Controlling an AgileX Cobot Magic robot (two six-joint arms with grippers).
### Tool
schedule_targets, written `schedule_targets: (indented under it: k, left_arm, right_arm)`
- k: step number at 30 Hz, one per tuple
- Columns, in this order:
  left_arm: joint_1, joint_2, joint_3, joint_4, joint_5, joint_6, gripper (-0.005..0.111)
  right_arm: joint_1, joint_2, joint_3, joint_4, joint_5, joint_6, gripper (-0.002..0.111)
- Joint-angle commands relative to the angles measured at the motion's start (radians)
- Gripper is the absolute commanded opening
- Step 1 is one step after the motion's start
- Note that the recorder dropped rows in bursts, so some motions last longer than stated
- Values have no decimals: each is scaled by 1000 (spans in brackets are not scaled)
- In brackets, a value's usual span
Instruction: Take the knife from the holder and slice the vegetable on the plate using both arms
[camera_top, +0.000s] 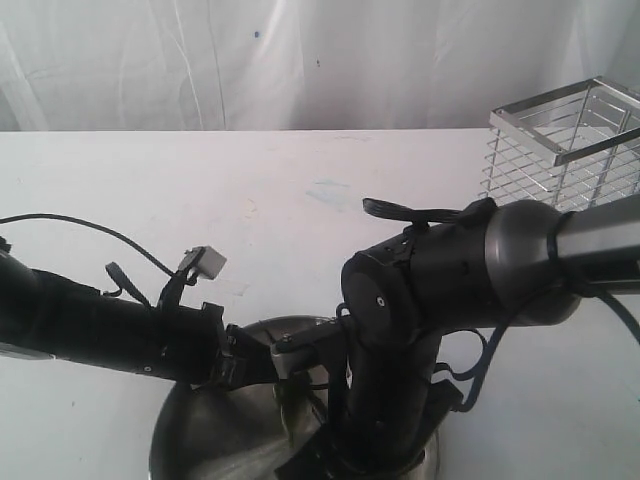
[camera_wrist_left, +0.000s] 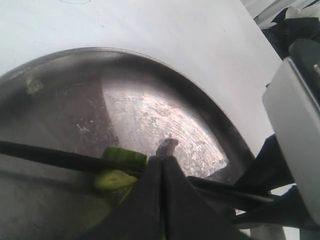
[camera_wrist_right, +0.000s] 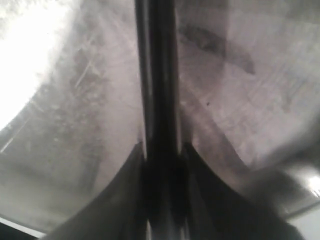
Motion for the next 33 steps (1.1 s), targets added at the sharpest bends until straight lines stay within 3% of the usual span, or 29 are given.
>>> schedule_targets:
  k: [1,6,14,17,22,33]
  left_arm:
    - [-12,36,34,-18,-51,-83,0]
    - [17,-54,6,-17,39,-71,0]
    - [88,-245,3,11,7,-125,0]
    - [108,-309,3,86,9,-217,0]
    - [106,-409,41,230,-152,-355,0]
    - [106,-439,188,230,-280,-415,0]
  right_arm:
    - [-8,0,2,-3,-44,9,0]
    - [-8,0,2,-6,-54,9,0]
    - [-8,-13,2,-20,-36,7,0]
    - [-8,-44,2,-20,-45,7,0]
    - [-8,-139,2,-21,10,-23,0]
    - [-8,-174,2,-39,41,-73,0]
